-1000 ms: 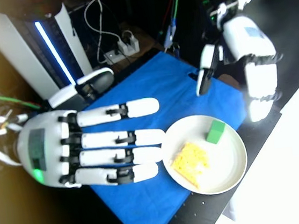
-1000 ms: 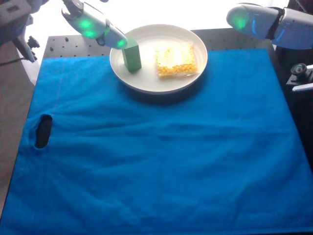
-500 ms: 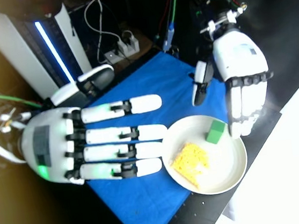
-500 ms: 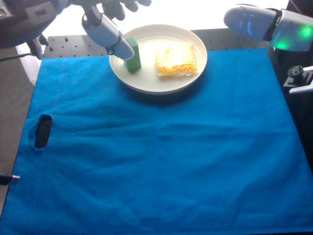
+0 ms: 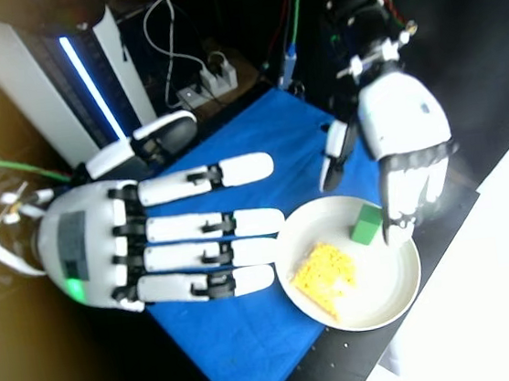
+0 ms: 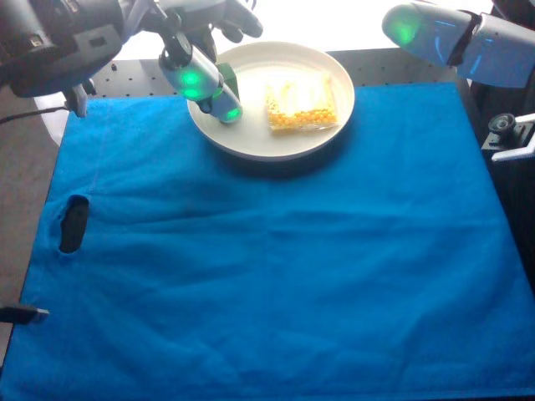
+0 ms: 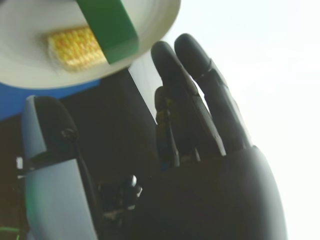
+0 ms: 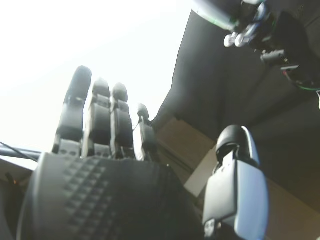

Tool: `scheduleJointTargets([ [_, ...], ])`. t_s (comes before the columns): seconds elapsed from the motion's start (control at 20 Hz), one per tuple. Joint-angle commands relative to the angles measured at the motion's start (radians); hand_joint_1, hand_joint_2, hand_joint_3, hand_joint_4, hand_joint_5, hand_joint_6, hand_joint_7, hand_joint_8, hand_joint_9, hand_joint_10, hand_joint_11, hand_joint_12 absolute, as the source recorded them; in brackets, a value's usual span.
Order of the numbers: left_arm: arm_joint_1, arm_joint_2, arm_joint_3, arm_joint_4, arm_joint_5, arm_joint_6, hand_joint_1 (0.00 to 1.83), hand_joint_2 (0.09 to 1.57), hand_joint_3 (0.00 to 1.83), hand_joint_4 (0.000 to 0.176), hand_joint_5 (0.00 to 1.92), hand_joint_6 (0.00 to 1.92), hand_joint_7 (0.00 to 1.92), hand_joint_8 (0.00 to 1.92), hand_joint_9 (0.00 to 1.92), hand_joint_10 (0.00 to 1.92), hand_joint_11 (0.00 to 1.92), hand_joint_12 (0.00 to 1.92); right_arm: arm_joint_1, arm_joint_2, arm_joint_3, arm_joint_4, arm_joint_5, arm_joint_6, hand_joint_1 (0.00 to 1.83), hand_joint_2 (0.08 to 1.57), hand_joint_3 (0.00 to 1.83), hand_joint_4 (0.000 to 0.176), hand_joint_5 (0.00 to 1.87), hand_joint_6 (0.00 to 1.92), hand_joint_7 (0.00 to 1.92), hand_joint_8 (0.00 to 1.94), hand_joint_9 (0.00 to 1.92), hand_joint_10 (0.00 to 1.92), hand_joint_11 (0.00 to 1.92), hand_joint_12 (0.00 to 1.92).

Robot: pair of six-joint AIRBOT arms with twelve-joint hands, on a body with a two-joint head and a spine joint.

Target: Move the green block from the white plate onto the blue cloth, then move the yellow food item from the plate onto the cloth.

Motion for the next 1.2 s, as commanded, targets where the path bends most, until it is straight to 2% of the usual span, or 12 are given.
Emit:
scheduleJointTargets([
  [0.0,-0.005,-0.004,0.009,-0.006,-0.070,-0.003,0.89,0.90,0.00,0.020,0.49,0.01,0.57,0.00,0.86,0.05,0.60,0.98,0.005,-0.004,-0.002,0.007,0.116,0.007,0.16,0.96,0.00,0.136,0.06,0.00,0.23,0.00,0.22,0.00,0.00,0.78],
  [0.1,0.002,-0.011,0.016,-0.006,-0.071,-0.003,0.89,0.84,0.00,0.005,0.45,0.00,0.60,0.01,0.91,0.07,0.60,0.92,0.005,-0.005,-0.004,0.005,0.116,0.007,0.21,0.93,0.00,0.109,0.08,0.00,0.25,0.00,0.22,0.00,0.00,0.80],
  [0.25,0.008,-0.017,0.023,-0.009,-0.071,-0.003,0.91,0.86,0.02,0.005,0.43,0.01,0.59,0.00,0.94,0.07,0.66,0.88,0.005,-0.005,-0.008,0.001,0.116,0.007,0.20,0.92,0.00,0.113,0.09,0.00,0.27,0.00,0.24,0.00,0.00,0.85],
  [0.55,0.022,-0.030,0.045,-0.041,-0.075,-0.003,0.92,1.04,0.00,0.000,0.83,0.02,0.81,0.02,1.02,0.09,0.71,1.02,0.005,-0.005,-0.011,-0.007,0.116,0.007,0.18,0.91,0.00,0.093,0.09,0.00,0.28,0.00,0.25,0.00,0.00,0.90],
  [0.6,0.022,-0.031,0.047,-0.042,-0.075,-0.003,1.01,1.12,0.01,0.043,0.91,0.85,0.92,0.03,1.05,0.12,0.72,1.04,0.005,-0.005,-0.011,-0.007,0.116,0.007,0.17,0.93,0.01,0.082,0.09,0.00,0.28,0.00,0.26,0.00,0.00,0.91],
  [0.65,0.023,-0.032,0.049,-0.047,-0.075,-0.003,1.06,1.15,0.01,0.000,0.89,1.07,1.01,0.06,1.10,0.15,0.76,1.06,0.006,-0.005,-0.011,-0.009,0.116,0.007,0.18,0.92,0.00,0.089,0.09,0.00,0.29,0.00,0.26,0.00,0.00,0.91],
  [0.7,0.023,-0.032,0.050,-0.049,-0.076,-0.003,1.20,1.15,0.00,0.000,0.89,0.96,0.97,0.98,1.18,0.21,0.84,1.12,0.006,-0.005,-0.011,-0.009,0.116,0.007,0.17,0.93,0.01,0.095,0.09,0.00,0.28,0.00,0.26,0.00,0.00,0.91],
  [0.75,0.023,-0.032,0.050,-0.049,-0.077,-0.003,1.24,1.14,0.00,0.000,0.91,0.90,0.96,1.18,1.18,0.32,0.87,1.15,0.006,-0.005,-0.012,-0.010,0.116,0.007,0.18,0.94,0.00,0.110,0.09,0.00,0.28,0.00,0.26,0.00,0.00,0.89],
  [0.8,0.023,-0.033,0.050,-0.049,-0.077,-0.003,1.26,1.13,0.00,0.000,0.91,0.87,0.99,1.18,1.17,0.35,0.85,1.09,0.006,-0.005,-0.012,-0.011,0.116,0.007,0.19,0.94,0.00,0.109,0.09,0.00,0.28,0.00,0.26,0.00,0.00,0.88],
  [0.85,0.024,-0.033,0.050,-0.049,-0.078,-0.003,1.36,1.12,0.00,0.000,0.95,0.82,0.93,1.10,1.00,1.04,0.86,1.08,0.006,-0.005,-0.012,-0.011,0.116,0.007,0.19,0.93,0.00,0.109,0.09,0.00,0.28,0.00,0.26,0.00,0.00,0.88],
  [0.9,0.024,-0.033,0.050,-0.050,-0.079,-0.003,1.37,1.12,0.00,0.000,0.98,0.83,0.89,1.08,0.96,1.19,0.88,1.09,0.006,-0.005,-0.012,-0.011,0.116,0.007,0.18,0.91,0.00,0.106,0.09,0.00,0.28,0.00,0.26,0.00,0.00,0.91],
  [1.15,0.025,-0.031,0.051,-0.070,-0.097,-0.003,1.37,1.13,0.00,0.000,0.99,0.82,0.83,1.14,0.93,1.27,0.82,1.15,0.006,-0.004,-0.014,-0.013,0.116,0.007,0.21,0.91,0.00,0.101,0.10,0.00,0.31,0.00,0.28,0.01,0.00,0.99],
])
